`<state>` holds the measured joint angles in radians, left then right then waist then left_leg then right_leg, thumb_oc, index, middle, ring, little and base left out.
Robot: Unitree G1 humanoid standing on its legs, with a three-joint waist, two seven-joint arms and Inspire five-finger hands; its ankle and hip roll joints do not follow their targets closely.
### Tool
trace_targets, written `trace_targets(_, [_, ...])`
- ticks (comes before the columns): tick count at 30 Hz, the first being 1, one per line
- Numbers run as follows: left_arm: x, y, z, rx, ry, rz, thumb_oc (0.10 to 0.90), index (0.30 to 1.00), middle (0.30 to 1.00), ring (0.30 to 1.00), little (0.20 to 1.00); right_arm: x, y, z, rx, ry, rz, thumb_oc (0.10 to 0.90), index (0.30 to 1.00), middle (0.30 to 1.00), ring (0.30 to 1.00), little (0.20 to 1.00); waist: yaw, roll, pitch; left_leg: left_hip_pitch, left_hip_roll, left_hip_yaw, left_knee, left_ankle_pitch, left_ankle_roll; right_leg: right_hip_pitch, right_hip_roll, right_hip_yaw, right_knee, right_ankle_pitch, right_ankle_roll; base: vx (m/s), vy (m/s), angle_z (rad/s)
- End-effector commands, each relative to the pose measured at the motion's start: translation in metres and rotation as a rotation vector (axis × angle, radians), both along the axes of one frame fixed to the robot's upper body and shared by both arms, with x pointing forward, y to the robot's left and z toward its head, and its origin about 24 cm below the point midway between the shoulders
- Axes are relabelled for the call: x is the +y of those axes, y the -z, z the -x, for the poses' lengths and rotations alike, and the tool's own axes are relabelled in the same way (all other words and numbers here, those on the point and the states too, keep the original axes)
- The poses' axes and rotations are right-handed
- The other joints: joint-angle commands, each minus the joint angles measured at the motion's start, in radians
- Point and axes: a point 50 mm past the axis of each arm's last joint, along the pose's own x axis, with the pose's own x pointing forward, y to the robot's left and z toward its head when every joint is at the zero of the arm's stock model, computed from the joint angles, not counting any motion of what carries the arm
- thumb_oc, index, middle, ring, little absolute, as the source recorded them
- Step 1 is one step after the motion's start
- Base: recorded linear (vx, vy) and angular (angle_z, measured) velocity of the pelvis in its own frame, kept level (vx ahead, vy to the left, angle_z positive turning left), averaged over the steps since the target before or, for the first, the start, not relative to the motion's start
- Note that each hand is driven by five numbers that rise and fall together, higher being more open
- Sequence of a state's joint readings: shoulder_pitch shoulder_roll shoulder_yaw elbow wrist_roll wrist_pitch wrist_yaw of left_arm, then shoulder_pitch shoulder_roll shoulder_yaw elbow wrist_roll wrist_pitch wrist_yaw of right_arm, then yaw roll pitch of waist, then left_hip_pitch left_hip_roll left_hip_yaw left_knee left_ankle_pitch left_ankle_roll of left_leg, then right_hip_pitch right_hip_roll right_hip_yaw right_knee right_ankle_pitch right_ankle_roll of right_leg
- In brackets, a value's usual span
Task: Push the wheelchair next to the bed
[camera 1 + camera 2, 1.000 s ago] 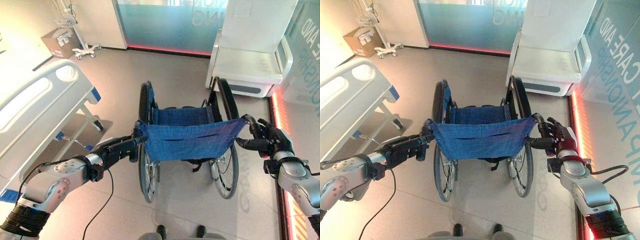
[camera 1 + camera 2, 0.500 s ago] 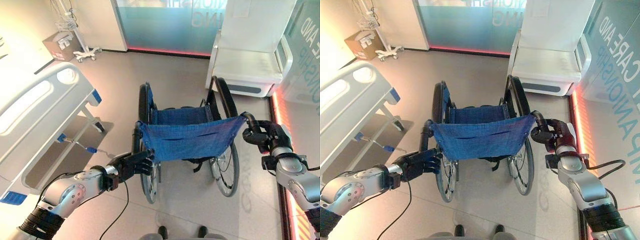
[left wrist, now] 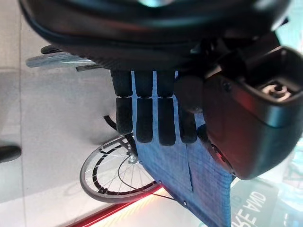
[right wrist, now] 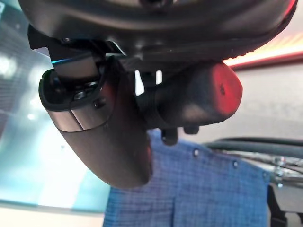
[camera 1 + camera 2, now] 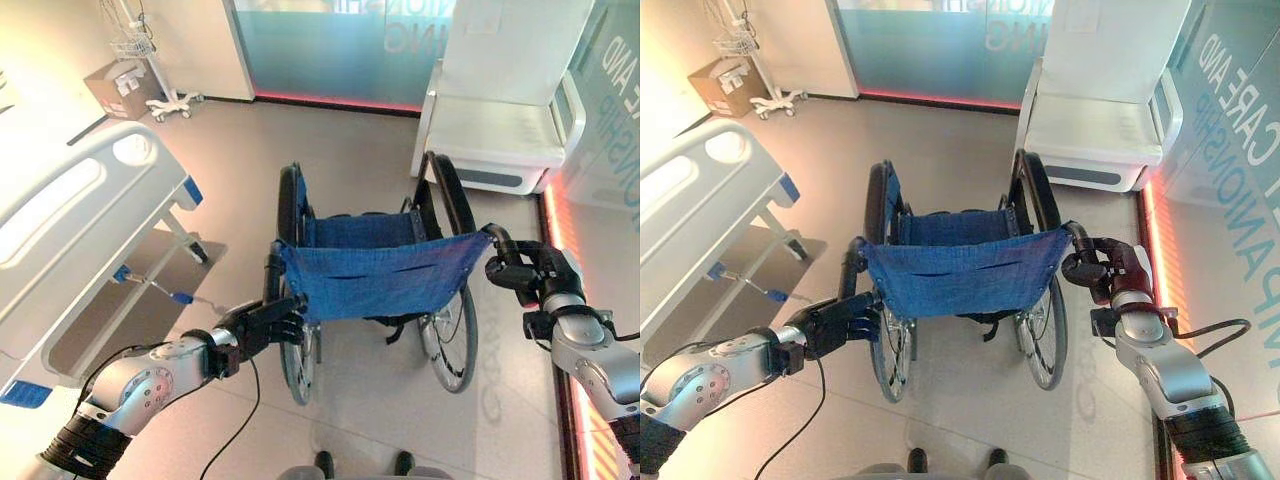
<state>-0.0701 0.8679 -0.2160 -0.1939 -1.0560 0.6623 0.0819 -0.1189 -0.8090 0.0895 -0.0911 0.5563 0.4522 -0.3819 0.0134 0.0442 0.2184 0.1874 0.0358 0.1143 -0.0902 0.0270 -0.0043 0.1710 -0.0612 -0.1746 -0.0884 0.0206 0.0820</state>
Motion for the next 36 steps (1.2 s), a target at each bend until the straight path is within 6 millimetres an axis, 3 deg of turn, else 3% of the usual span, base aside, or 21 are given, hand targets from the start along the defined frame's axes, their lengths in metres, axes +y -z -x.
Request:
trace_targets(1, [0.02,-0.057,-0.035,-0.31,-0.139,-0.002,0.4,0.3,0.3,0.3,0.3,0.005,-0.023,-0.01,-0.063,-0.1,0.049,0.4,0.3,0.3,0.3,0.3,-0.012,-0.016,-0.027,-0.051,0.032,-0.007,0.003,0.027,-0.051,-0.03,-0.02,-0.002,0.001,0.024,0.058,0.0,-0.055,0.0])
trace_targets(8, [0.024,-0.06,-0.036,-0.311,-0.173,0.025,0.4,0.3,0.3,0.3,0.3,0.007,-0.026,-0.011,-0.064,-0.131,0.048,0.4,0.3,0.3,0.3,0.3,-0.012,-0.018,-0.026,-0.049,0.047,-0.011,0.02,0.034,-0.06,-0.031,0.0,-0.008,0.033,-0.003,0.04,-0.02,-0.081,0.0])
trace_targets(10, [0.025,-0.06,-0.037,-0.311,-0.194,0.038,0.4,0.3,0.3,0.3,0.3,0.01,-0.026,-0.013,-0.061,-0.151,0.05,0.4,0.3,0.3,0.3,0.3,-0.009,-0.026,-0.02,-0.071,0.059,-0.024,0.099,0.02,-0.07,-0.043,0.004,-0.012,0.077,-0.021,0.026,-0.05,-0.141,0.02])
trace_targets(12, [0.026,-0.06,-0.036,-0.309,-0.212,0.051,0.4,0.3,0.3,0.3,0.3,0.011,-0.029,-0.014,-0.055,-0.173,0.058,0.4,0.3,0.3,0.3,0.3,-0.006,-0.037,-0.012,-0.1,0.07,-0.027,0.195,0.0,-0.078,-0.055,0.003,-0.02,0.114,-0.032,0.013,-0.03,-0.149,0.06])
trace_targets(14, [0.029,-0.062,-0.035,-0.315,-0.236,0.07,0.4,0.3,0.3,0.3,0.3,0.014,-0.035,-0.016,-0.06,-0.208,0.08,0.4,0.3,0.3,0.3,0.3,0.007,-0.068,0.018,-0.173,0.083,-0.036,0.435,-0.046,-0.068,-0.072,-0.017,-0.036,0.198,-0.046,-0.015,0.0,-0.175,0.06])
trace_targets(15, [0.029,-0.062,-0.035,-0.315,-0.236,0.07,0.4,0.3,0.3,0.3,0.3,0.014,-0.035,-0.016,-0.06,-0.208,0.08,0.4,0.3,0.3,0.3,0.3,0.006,-0.067,0.018,-0.178,0.085,-0.037,0.441,-0.049,-0.068,-0.074,-0.016,-0.037,0.201,-0.047,-0.015,0.05,-0.199,-0.11])
trace_targets(16, [0.032,-0.064,-0.032,-0.317,-0.24,0.075,0.4,0.3,0.3,0.3,0.3,0.016,-0.039,-0.016,-0.07,-0.22,0.083,0.4,0.3,0.3,0.3,0.3,0.023,-0.078,0.053,-0.271,0.081,-0.057,0.624,0.002,-0.06,-0.074,-0.007,-0.032,0.255,-0.059,-0.04,0.05,-0.127,-0.14])
trace_targets(18, [0.034,-0.064,-0.031,-0.318,-0.244,0.074,0.4,0.3,0.3,0.3,0.3,0.018,-0.04,-0.016,-0.076,-0.232,0.084,0.4,0.3,0.3,0.3,0.3,0.026,-0.075,0.074,-0.311,0.088,-0.054,0.679,0.037,-0.06,-0.067,0.009,-0.022,0.28,-0.069,-0.054,0.14,-0.075,-0.1])
trace_targets(19, [0.04,-0.063,-0.026,-0.319,-0.257,0.076,0.4,0.3,0.3,0.3,0.3,0.02,-0.04,-0.015,-0.088,-0.255,0.085,0.4,0.3,0.3,0.3,0.3,0.044,-0.06,0.095,-0.337,0.055,-0.071,0.577,0.076,-0.055,-0.052,0.037,0.012,0.316,-0.092,-0.054,0.23,0.023,-0.07])
trace_targets(21, [0.044,-0.062,-0.023,-0.321,-0.274,0.076,0.4,0.3,0.3,0.3,0.3,0.023,-0.04,-0.015,-0.096,-0.271,0.091,0.4,0.3,0.3,0.3,0.3,0.058,-0.047,0.105,-0.341,0.047,-0.071,0.484,0.117,-0.063,-0.039,0.057,0.025,0.331,-0.108,-0.051,0.27,0.057,-0.05])
trace_targets(23, [0.048,-0.058,-0.022,-0.32,-0.299,0.082,0.4,0.3,0.3,0.3,0.3,0.028,-0.038,-0.019,-0.106,-0.294,0.089,0.4,0.3,0.3,0.3,0.3,0.087,-0.011,0.112,-0.35,0.054,-0.08,0.274,0.227,-0.101,0.005,0.104,0.029,0.339,-0.14,-0.056,0.45,0.096,-0.19])
trace_targets(25, [0.051,-0.057,-0.023,-0.321,-0.309,0.078,0.4,0.3,0.3,0.3,0.3,0.029,-0.037,-0.022,-0.109,-0.308,0.081,0.4,0.3,0.3,0.3,0.3,0.1,-0.006,0.114,-0.346,0.053,-0.092,0.171,0.249,-0.109,0.036,0.112,0.041,0.329,-0.154,-0.055,0.39,0.084,-0.23])
trace_targets(29, [0.056,-0.059,-0.023,-0.326,-0.321,0.084,0.4,0.3,0.3,0.3,0.3,0.027,-0.047,-0.024,-0.122,-0.334,0.081,0.4,0.3,0.3,0.3,0.3,0.122,-0.013,0.098,-0.329,0.035,-0.11,0.068,0.223,-0.102,0.095,0.099,0.051,0.3,-0.186,-0.045,0.43,0.124,-0.51])
trace_targets(32, [0.056,-0.063,-0.03,-0.332,-0.31,0.091,0.4,0.3,0.3,0.3,0.3,0.034,-0.057,-0.032,-0.161,-0.345,0.062,0.4,0.3,0.3,0.3,0.3,0.15,-0.03,0.068,-0.344,-0.02,-0.168,0.158,0.16,-0.07,0.131,0.069,0.055,0.308,-0.238,-0.027,0.41,0.159,-0.55])
trace_targets(35, [0.051,-0.064,-0.034,-0.313,-0.277,0.085,0.4,0.3,0.3,0.3,0.3,0.036,-0.06,-0.033,-0.174,-0.332,0.045,0.4,0.3,0.3,0.3,0.3,0.164,-0.048,0.044,-0.372,-0.058,-0.154,0.239,0.112,-0.042,0.143,0.038,0.029,0.338,-0.263,-0.008,0.39,0.178,-0.37])
trace_targets(36, [0.05,-0.063,-0.034,-0.3,-0.258,0.078,0.4,0.3,0.3,0.3,0.3,0.038,-0.06,-0.034,-0.178,-0.327,0.036,0.4,0.3,0.3,0.3,0.3,0.169,-0.053,0.032,-0.372,-0.075,-0.149,0.254,0.097,-0.024,0.125,0.02,0.01,0.399,-0.262,0.007,0.42,0.274,0.34])
